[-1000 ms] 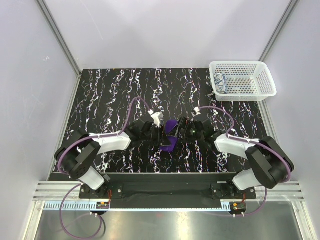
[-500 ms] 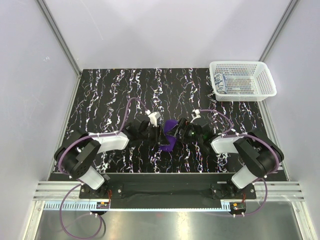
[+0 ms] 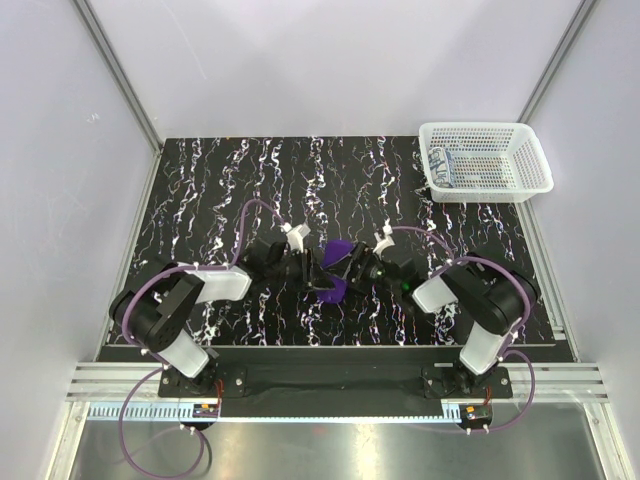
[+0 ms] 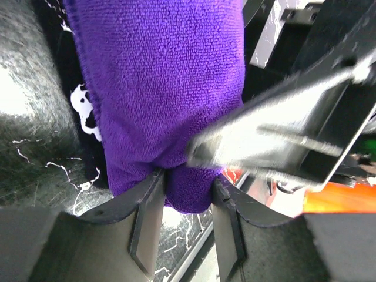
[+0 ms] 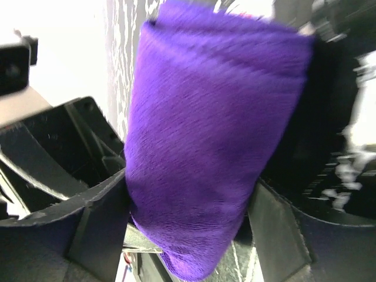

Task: Roll the towels
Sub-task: Place the rolled towel into the container

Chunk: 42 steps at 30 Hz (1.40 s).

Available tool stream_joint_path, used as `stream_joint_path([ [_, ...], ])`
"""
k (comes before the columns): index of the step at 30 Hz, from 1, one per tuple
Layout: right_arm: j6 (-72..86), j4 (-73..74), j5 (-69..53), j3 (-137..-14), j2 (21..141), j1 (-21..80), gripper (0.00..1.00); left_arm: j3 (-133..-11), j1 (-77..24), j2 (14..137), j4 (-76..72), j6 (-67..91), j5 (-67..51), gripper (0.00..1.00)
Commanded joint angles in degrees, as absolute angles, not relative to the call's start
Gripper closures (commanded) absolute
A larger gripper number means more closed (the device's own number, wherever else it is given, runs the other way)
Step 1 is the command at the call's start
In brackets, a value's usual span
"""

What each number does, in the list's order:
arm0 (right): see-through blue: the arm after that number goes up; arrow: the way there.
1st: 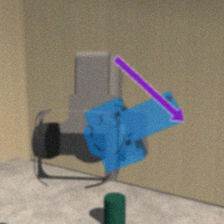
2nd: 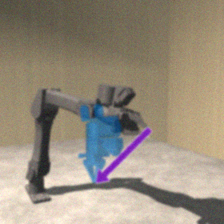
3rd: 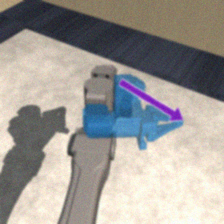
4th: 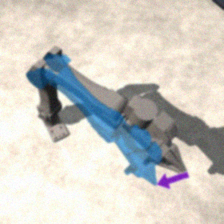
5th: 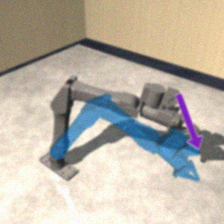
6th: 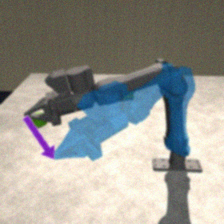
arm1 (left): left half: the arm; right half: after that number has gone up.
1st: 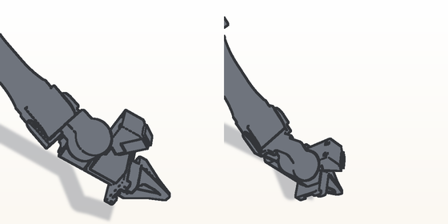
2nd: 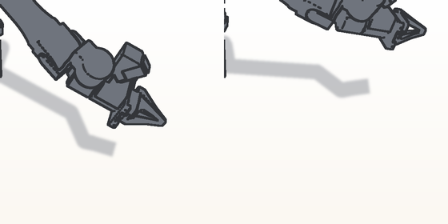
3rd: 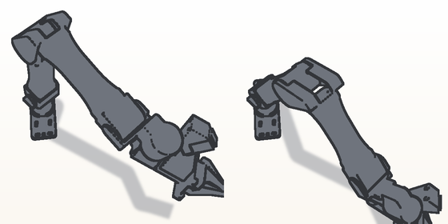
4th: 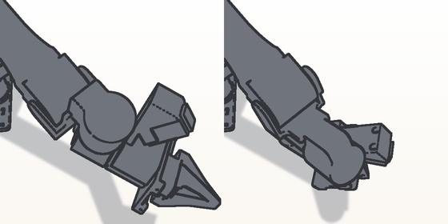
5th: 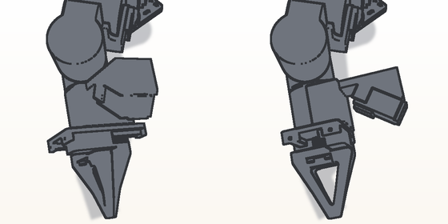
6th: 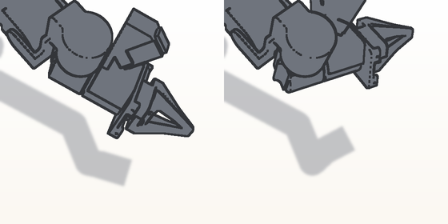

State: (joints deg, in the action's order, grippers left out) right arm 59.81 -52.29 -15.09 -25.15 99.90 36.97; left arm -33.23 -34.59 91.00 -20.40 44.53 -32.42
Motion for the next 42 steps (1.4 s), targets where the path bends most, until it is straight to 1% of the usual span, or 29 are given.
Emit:
stream_joint_path([
  [1,60.0,-57.7,-16.6,-25.4,102.0,40.9,0.22,-31.7,-34.0,92.6,-19.9,45.0,-33.8,0.60],
  [3,60.2,-58.3,-16.2,-25.9,102.9,41.7,0.26,-31.6,-33.9,92.8,-20.5,45.4,-34.0,0.60],
  [4,60.4,-58.3,-16.1,-26.0,103.2,41.9,0.34,-31.6,-33.9,93.0,-20.7,45.5,-34.4,0.60],
  [7,60.6,-58.5,-15.7,-26.3,103.6,42.1,0.44,-31.2,-33.8,92.8,-21.2,45.8,-34.6,0.60],
  [8,60.5,-58.6,-15.6,-26.3,103.6,42.1,0.51,-31.1,-33.7,92.8,-21.3,45.8,-34.7,0.60],
  [10,60.5,-58.0,-15.3,-26.5,103.3,42.1,0.56,-30.9,-33.6,92.6,-21.3,45.8,-34.8,0.60],
  [11,60.3,-57.7,-15.2,-26.6,103.1,42.1,0.62,-30.8,-33.5,92.5,-21.3,45.8,-34.9,0.60],
  [13,59.8,-55.6,-14.9,-27.2,101.7,42.1,0.63,-30.8,-33.5,91.7,-20.6,45.6,-34.7,0.59],
  [14,59.2,-54.1,-14.7,-28.0,100.6,42.0,0.64,-31.1,-33.5,91.1,-20.0,45.1,-34.5,0.54],
  [17,55.2,-43.5,-12.8,-31.2,94.6,41.7,0.65,-31.8,-33.5,87.0,-15.7,43.2,-32.9,0.39],
  [18,54.0,-36.9,-12.4,-32.2,92.7,40.7,0.66,-32.1,-33.5,85.7,-12.8,42.6,-32.4,0.32],
  [20,50.5,-28.2,-11.9,-35.0,87.0,38.9,0.66,-33.1,-33.5,81.3,-9.2,40.7,-30.5,0.26],
  [21,49.8,-25.7,-12.4,-35.9,83.4,36.2,0.67,-33.4,-33.5,78.3,-5.9,40.1,-29.8,0.20],
  [25,43.1,-12.0,-14.2,-42.7,75.7,27.8,0.67,-34.5,-33.5,71.4,-0.1,37.2,-26.4,0.14],
  [26,41.6,-6.6,-14.2,-46.5,74.5,26.2,0.67,-34.4,-33.5,70.1,2.6,36.9,-25.8,0.13],
  [28,37.2,-1.2,-14.2,-53.0,71.7,21.4,0.67,-33.5,-33.5,66.6,4.1,35.9,-24.3,0.11],
  [29,35.9,4.2,-14.2,-55.4,71.4,19.4,0.67,-32.8,-33.5,65.7,4.4,35.6,-23.8,0.10],
  [30,33.5,6.6,-14.4,-58.0,71.4,17.7,0.67,-32.1,-33.5,64.0,4.4,35.5,-23.4,0.10],
  [31,32.7,8.6,-15.0,-60.4,71.8,13.5,0.67,-30.4,-33.5,63.5,4.0,35.7,-23.1,0.09],
  [32,32.0,11.4,-16.1,-64.8,72.3,11.4,0.67,-29.4,-33.5,63.0,3.5,35.9,-23.3,0.09],
  [35,30.5,14.4,-21.0,-72.6,75.9,2.8,0.68,-24.8,-33.5,61.8,-1.8,38.0,-25.0,0.09],
  [36,28.9,15.5,-23.7,-75.0,78.9,0.8,0.68,-22.5,-33.5,61.4,-3.1,39.0,-25.8,0.09],
  [37,28.1,16.6,-25.1,-80.0,80.8,-1.6,0.68,-21.4,-33.5,61.3,-4.4,39.5,-26.0,0.09],
  [38,27.3,19.4,-26.9,-82.9,83.0,-5.5,0.68,-20.2,-33.5,61.3,-6.4,39.7,-26.3,0.09],
  [39,26.2,21.0,-32.0,-86.1,88.5,-7.5,0.68,-18.6,-33.5,61.3,-7.2,39.7,-26.5,0.09],
  [40,26.0,22.5,-35.2,-92.5,91.6,-9.3,0.68,-17.7,-33.5,61.4,-8.2,39.8,-26.5,0.09],
  [41,26.6,24.4,-38.7,-95.7,94.9,-12.7,0.69,-16.8,-33.5,61.7,-9.9,39.7,-26.6,0.09],
  [42,28.0,25.1,-45.5,-98.8,101.4,-13.9,0.70,-15.7,-33.5,62.4,-10.5,39.5,-26.5,0.09],
])
